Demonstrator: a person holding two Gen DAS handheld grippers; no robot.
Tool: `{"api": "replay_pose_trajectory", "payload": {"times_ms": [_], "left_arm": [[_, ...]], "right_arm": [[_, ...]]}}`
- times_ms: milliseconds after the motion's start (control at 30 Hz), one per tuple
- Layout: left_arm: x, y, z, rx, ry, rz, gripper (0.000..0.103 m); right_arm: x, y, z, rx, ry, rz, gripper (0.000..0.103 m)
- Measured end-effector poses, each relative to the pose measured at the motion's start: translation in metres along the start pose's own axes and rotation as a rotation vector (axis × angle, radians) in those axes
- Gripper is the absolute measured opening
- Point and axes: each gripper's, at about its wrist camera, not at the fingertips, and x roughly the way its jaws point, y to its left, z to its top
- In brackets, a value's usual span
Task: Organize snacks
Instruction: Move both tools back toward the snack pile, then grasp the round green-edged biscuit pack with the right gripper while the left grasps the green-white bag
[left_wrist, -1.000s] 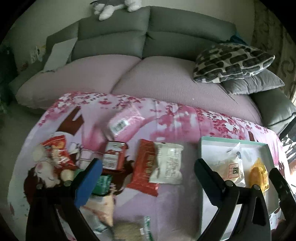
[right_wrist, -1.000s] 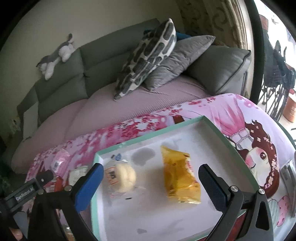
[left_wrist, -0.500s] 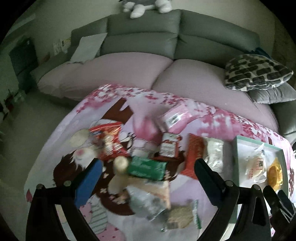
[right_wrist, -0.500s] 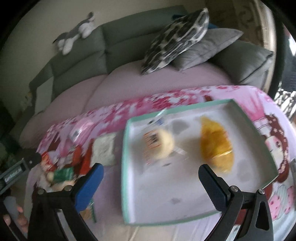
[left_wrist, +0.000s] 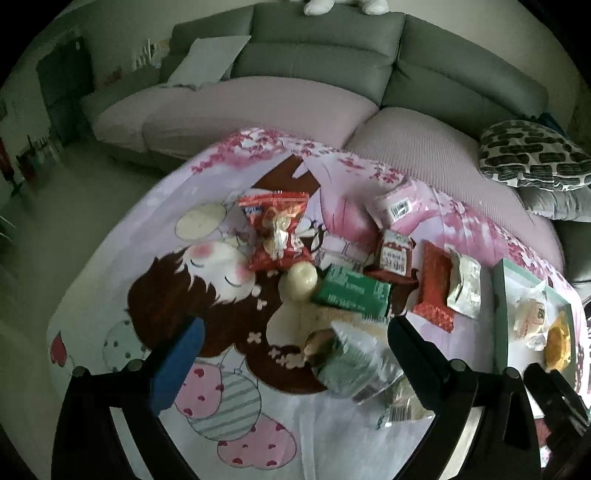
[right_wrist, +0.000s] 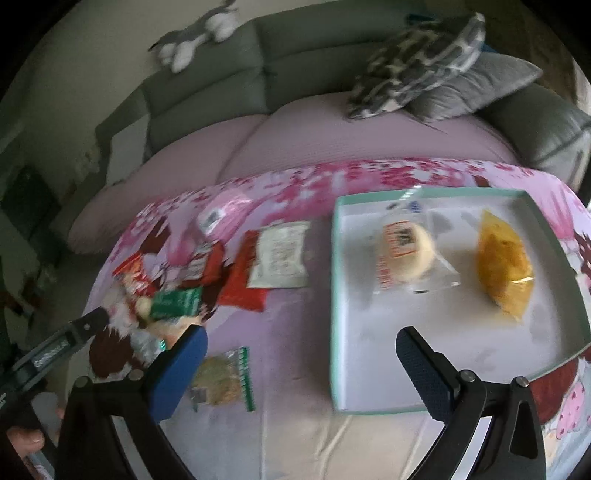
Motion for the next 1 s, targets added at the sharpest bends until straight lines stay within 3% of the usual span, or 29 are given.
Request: {"api": "replay_pose_trajectory", "payload": {"times_ms": [133,300,533,1000], "left_arm": [[0.013,0.004,-0.01,0.001,0.046,-0.007,0.099],[0.03,0.007,-0.022,0.024,0.109,-0.021,0.1],[0.037,0.009,-0.028,0.045,0.133,-0.058,0.101],[0.041,-0.005,-0.028,0.118,0.153,-0.117,0.101]], "right_arm": [[0.014,0.025,-0.009,-0.059,0.05,0.052,0.103],[0.039,0.041,-0.021,-0.109,0.129,0.035,0.103],[0.069,0.052,-0.037,-0.17,0.234,0.023,0.103],[0.097,0.084,-0.059,-0.298,0.258,-0.009,0.103]]}}
